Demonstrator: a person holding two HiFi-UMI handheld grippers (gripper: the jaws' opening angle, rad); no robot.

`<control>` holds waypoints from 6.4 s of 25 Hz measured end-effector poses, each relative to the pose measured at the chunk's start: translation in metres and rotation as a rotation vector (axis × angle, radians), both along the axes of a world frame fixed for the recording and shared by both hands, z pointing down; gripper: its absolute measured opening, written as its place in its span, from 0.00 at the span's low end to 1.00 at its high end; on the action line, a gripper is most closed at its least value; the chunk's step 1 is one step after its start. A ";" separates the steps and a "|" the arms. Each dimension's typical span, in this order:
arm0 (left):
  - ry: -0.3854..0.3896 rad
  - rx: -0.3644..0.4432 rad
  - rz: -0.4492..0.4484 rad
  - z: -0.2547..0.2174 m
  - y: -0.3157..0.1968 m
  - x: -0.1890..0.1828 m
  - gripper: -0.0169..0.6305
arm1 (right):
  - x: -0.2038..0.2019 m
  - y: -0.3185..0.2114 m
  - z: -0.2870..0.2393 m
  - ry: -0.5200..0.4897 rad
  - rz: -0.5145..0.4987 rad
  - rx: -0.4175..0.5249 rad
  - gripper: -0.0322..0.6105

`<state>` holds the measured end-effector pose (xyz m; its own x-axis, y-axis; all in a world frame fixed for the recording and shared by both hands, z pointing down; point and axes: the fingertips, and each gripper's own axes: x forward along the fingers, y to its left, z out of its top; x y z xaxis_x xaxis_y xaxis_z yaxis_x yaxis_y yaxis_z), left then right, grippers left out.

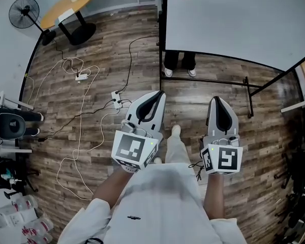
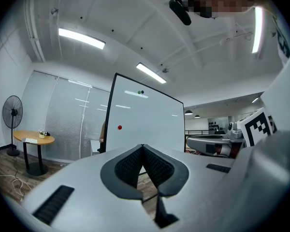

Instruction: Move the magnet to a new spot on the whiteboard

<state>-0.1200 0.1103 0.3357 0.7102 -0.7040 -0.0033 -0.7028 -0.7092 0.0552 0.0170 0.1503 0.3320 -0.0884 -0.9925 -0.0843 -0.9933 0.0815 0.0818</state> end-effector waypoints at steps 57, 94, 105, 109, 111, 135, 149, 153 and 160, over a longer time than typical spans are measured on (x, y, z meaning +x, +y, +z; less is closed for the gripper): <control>-0.018 -0.005 0.010 -0.029 -0.325 0.082 0.04 | 0.048 -0.364 -0.036 0.007 -0.056 -0.010 0.26; -0.004 -0.059 0.000 -0.009 -0.371 0.063 0.04 | 0.066 -0.434 -0.031 -0.001 0.171 -0.051 0.29; -0.005 -0.053 -0.003 -0.011 -0.372 0.058 0.04 | 0.068 -0.432 -0.030 -0.024 0.160 -0.057 0.26; -0.004 -0.052 -0.009 -0.013 -0.370 0.057 0.04 | 0.068 -0.434 -0.032 -0.038 0.139 -0.065 0.26; -0.004 -0.051 -0.010 -0.013 -0.367 0.056 0.04 | 0.068 -0.430 -0.034 -0.038 0.132 -0.060 0.26; 0.006 -0.033 0.027 -0.021 -0.323 0.086 0.04 | 0.093 -0.354 -0.034 -0.049 0.079 -0.046 0.26; 0.003 -0.036 0.036 -0.020 -0.306 0.098 0.04 | 0.106 -0.328 -0.030 -0.058 0.091 -0.034 0.26; 0.004 -0.026 0.039 -0.024 -0.306 0.099 0.04 | 0.106 -0.327 -0.036 -0.056 0.086 -0.027 0.26; 0.009 -0.009 0.062 -0.032 -0.306 0.109 0.04 | 0.115 -0.329 -0.057 -0.019 0.089 0.011 0.26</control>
